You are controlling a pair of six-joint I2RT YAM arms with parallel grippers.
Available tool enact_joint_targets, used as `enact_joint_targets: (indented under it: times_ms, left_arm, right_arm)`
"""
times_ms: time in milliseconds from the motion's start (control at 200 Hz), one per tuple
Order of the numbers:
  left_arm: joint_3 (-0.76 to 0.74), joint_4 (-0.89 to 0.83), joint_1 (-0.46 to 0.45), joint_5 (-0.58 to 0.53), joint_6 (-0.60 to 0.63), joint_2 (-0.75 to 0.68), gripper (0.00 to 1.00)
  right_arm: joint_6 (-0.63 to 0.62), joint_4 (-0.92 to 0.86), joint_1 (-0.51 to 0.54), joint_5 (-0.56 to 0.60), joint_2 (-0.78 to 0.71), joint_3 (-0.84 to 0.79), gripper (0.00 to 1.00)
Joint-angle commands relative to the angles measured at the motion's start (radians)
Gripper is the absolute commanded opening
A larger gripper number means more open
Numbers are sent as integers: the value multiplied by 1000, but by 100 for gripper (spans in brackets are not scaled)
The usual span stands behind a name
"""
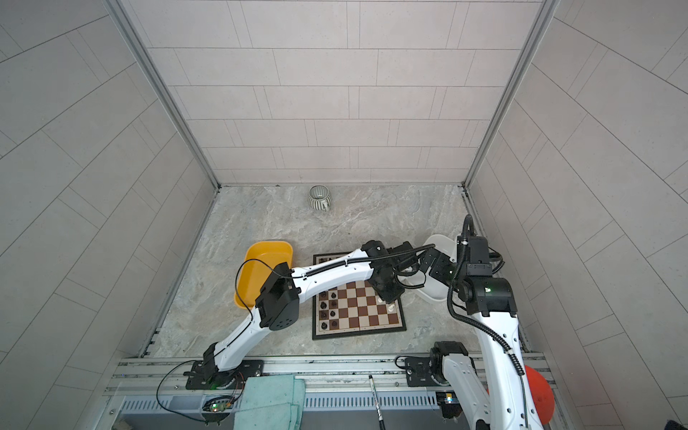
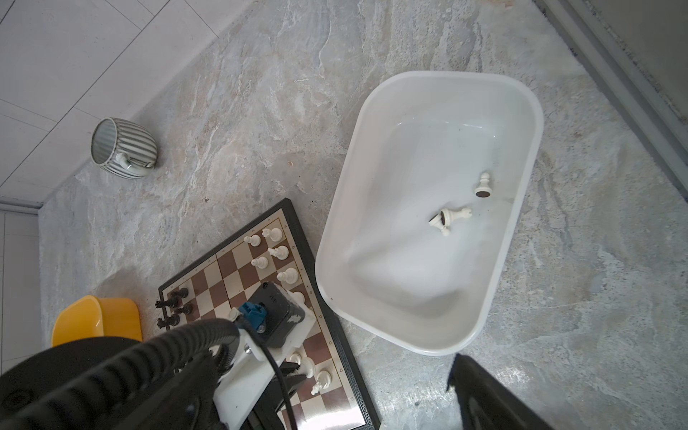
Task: Set up the chess pieces on the board
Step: 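Lower the white piece with the left gripper onto a square near the board edge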
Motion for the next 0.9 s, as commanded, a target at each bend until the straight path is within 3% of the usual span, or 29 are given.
enact_joint_targets:
  times_ms: [0,165,896]
  left_arm:
    - [45,-59,-6,-15,-1,38,0]
    - [71,-73,-6,-17,-1,69,0]
    - [122,-89,-4,-75,-13,120,0]
  right_arm:
    - [-39,-29,-2,86,-4,4,99]
    - [-61,-57,-3,203,-4,11,99]
    - [-65,-45,-2,177,-3,16,99]
